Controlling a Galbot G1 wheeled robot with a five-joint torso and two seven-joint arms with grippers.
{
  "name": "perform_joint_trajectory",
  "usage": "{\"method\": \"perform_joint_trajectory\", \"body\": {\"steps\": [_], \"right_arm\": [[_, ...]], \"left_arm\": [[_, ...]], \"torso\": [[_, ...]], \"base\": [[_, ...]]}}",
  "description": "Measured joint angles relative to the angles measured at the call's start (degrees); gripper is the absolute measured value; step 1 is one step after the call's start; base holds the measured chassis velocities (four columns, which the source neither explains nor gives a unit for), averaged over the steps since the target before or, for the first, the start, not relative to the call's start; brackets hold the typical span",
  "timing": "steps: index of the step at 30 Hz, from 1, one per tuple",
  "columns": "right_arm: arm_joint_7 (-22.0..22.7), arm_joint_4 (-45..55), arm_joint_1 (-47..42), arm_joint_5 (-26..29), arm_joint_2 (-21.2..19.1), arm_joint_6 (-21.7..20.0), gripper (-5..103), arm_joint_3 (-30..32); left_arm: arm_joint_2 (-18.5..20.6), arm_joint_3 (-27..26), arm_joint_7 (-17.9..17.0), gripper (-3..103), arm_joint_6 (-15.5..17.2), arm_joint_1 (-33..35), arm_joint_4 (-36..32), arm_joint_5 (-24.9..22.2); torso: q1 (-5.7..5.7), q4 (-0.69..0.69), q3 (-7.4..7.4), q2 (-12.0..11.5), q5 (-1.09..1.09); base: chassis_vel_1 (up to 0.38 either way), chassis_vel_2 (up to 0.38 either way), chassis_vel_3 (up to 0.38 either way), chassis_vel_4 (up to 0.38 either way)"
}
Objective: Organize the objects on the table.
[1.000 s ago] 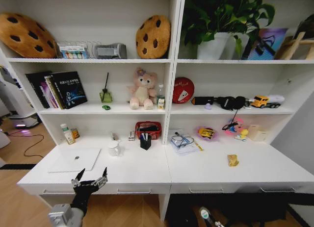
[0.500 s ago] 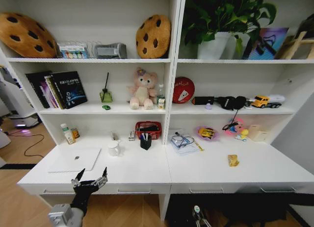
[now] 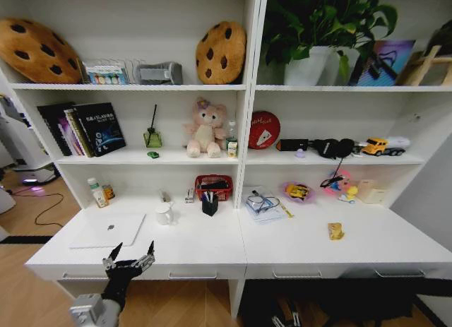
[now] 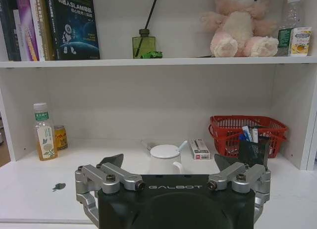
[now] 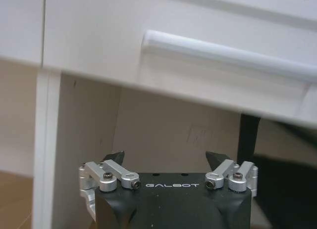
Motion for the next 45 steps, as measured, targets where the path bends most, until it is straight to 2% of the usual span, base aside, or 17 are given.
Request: {"method": "perform_joint_trajectory", "body": {"steps": [1, 2, 4, 5, 9, 11, 15, 17, 19, 21, 22, 24, 25, 28, 30, 38, 45], "right_arm": [[0.0, 0.0, 0.0, 0.0, 0.0, 0.0, 84, 0.0], [-0.1, 5.0, -2.2, 0.4, -0.5, 0.4, 95, 0.7], [-0.2, 10.0, -4.6, 2.2, -1.1, 0.6, 99, 1.1], [-1.0, 16.2, -7.9, 4.9, -1.8, 0.6, 99, 1.2], [-2.8, 25.3, -13.9, 8.0, -2.6, 0.4, 100, 1.8], [-5.0, 37.3, -21.1, 11.5, -3.3, -0.9, 100, 2.7], [-3.4, 45.4, -24.1, 10.3, -3.3, -0.4, 100, 5.1], [1.1, 52.8, -24.3, 12.0, -3.6, -4.3, 100, 8.8], [2.5, 54.3, -23.8, 13.0, -3.7, -5.9, 100, 9.6], [8.6, 59.0, -21.4, 18.8, -4.8, -15.8, 100, 13.0], [10.8, 60.0, -20.1, 22.9, -5.6, -20.6, 100, 14.5], [11.9, 60.2, -19.2, 24.7, -6.0, -22.6, 100, 15.3], [14.3, 58.9, -16.4, 24.9, -6.8, -23.6, 100, 17.5], [17.0, 58.1, -14.7, 23.9, -7.4, -25.1, 100, 19.6], [17.9, 58.6, -15.2, 29.0, -7.8, -28.4, 100, 20.6], [18.0, 58.2, -16.4, 35.5, -8.3, -33.6, 100, 21.0], [17.4, 55.8, -14.6, 34.9, -8.9, -34.0, 100, 19.4]], "left_arm": [[0.0, 0.0, 0.0, 100, 0.0, 0.0, 0.0, 0.0], [0.0, 0.0, 0.0, 100, 0.0, 0.0, 0.0, 0.0], [0.0, 0.0, 0.0, 100, 0.0, 0.0, 0.0, 0.0], [0.0, 0.0, 0.0, 100, 0.0, 0.0, 0.0, 0.0], [0.0, 0.0, 0.0, 100, 0.0, 0.0, 0.0, 0.0], [0.0, 0.0, 0.0, 100, 0.0, 0.0, 0.0, 0.0], [0.0, 0.0, 0.0, 100, 0.0, 0.0, 0.0, 0.0], [0.0, 0.0, 0.0, 100, 0.0, 0.0, 0.0, 0.0], [0.0, 0.0, 0.0, 100, 0.0, 0.0, 0.0, 0.0], [0.0, 0.0, 0.0, 100, 0.0, 0.0, 0.0, 0.0], [0.0, 0.0, 0.0, 100, 0.0, 0.0, 0.0, 0.0], [0.0, 0.0, 0.0, 100, 0.0, 0.0, 0.0, 0.0], [0.0, 0.0, 0.0, 100, 0.0, 0.0, 0.0, 0.0], [0.0, 0.0, 0.0, 100, 0.0, 0.0, 0.0, 0.0], [0.0, 0.0, 0.0, 100, 0.0, 0.0, 0.0, 0.0], [0.0, 0.0, 0.0, 100, 0.0, 0.0, 0.0, 0.0], [0.0, 0.0, 0.0, 100, 0.0, 0.0, 0.0, 0.0]], "torso": [[0.00, 0.00, 0.00, 0.0, 0.00], [0.00, 0.02, 0.00, 0.0, -0.01], [0.00, 0.02, -0.01, 0.0, -0.04], [0.00, 0.01, -0.01, 0.0, -0.04], [0.00, 0.01, -0.01, 0.0, -0.03], [-0.02, -0.01, -0.01, 0.0, -0.03], [-0.02, -0.01, -0.01, 0.0, -0.03], [-0.01, 0.01, -0.01, 0.0, -0.03], [-0.01, 0.01, -0.01, 0.0, -0.03], [-0.01, 0.03, 0.00, 0.0, -0.04], [-0.01, 0.02, 0.00, 0.0, -0.03], [-0.01, 0.02, 0.00, 0.0, -0.04], [-0.01, 0.01, 0.00, 0.0, -0.01], [-0.01, 0.03, 0.00, 0.0, 0.00], [-0.01, 0.00, 0.00, 0.0, -0.02], [-0.01, 0.01, 0.00, 0.0, -0.03], [-0.01, 0.02, 0.00, 0.0, -0.01]], "base": [[0.000, 0.000, 0.000, 0.000], [0.000, 0.000, 0.000, 0.000], [0.000, 0.000, 0.000, 0.000], [0.000, 0.000, 0.000, 0.000], [0.000, 0.000, 0.000, 0.000], [0.000, 0.000, 0.000, 0.000], [0.000, 0.000, 0.000, 0.000], [0.000, 0.000, 0.000, 0.000], [0.000, 0.000, 0.000, 0.000], [0.000, 0.000, 0.000, 0.000], [0.000, 0.000, 0.000, 0.000], [0.000, 0.000, 0.000, 0.000], [0.000, 0.000, 0.000, 0.000], [0.000, 0.000, 0.000, 0.000], [0.000, 0.000, 0.000, 0.000], [-0.007, -0.005, 0.004, 0.003], [-0.111, -0.099, 0.096, 0.097]]}}
